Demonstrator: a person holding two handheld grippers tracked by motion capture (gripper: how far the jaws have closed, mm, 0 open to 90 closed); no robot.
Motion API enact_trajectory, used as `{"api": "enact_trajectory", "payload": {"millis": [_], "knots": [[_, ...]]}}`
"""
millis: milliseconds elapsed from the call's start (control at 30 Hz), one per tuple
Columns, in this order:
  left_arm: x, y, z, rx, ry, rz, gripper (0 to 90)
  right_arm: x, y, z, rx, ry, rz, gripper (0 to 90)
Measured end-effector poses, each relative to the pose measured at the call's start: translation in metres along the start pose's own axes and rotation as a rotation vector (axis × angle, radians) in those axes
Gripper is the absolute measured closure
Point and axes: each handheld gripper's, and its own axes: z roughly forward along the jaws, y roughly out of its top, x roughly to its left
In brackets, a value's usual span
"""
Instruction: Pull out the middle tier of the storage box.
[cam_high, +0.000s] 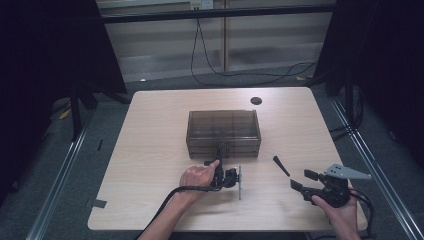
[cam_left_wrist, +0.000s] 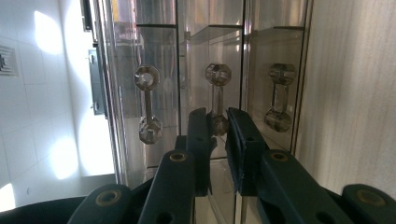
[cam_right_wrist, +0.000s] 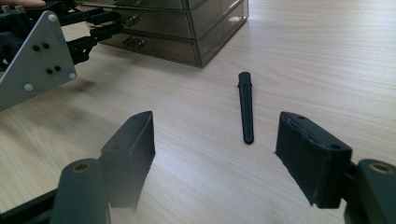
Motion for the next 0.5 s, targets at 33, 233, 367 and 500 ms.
{"api": "enact_trajectory", "payload": {"millis": [33, 233, 367, 500], "knots": [[-0.0003, 0.0001, -0.0001, 0.001, 0.003, 0.001, 80.3, 0.0000, 0.0000, 0.0000, 0.000, 0.000, 0.000, 28.3], [-0.0010, -0.0001, -0.0006, -0.003, 0.008, 0.001, 80.5, -0.0001, -0.0001, 0.0001, 0.002, 0.003, 0.001, 28.1], [-0.0005, -0.0006, -0.0019, -0.005, 0.002, 0.005, 80.5, -0.0002, -0.0002, 0.0000, 0.004, 0.001, 0.002, 28.0], [-0.0012, -0.0005, -0.0032, -0.003, 0.004, 0.016, 80.5, -0.0004, -0.0001, 0.0003, 0.003, 0.004, 0.001, 28.0]]}}
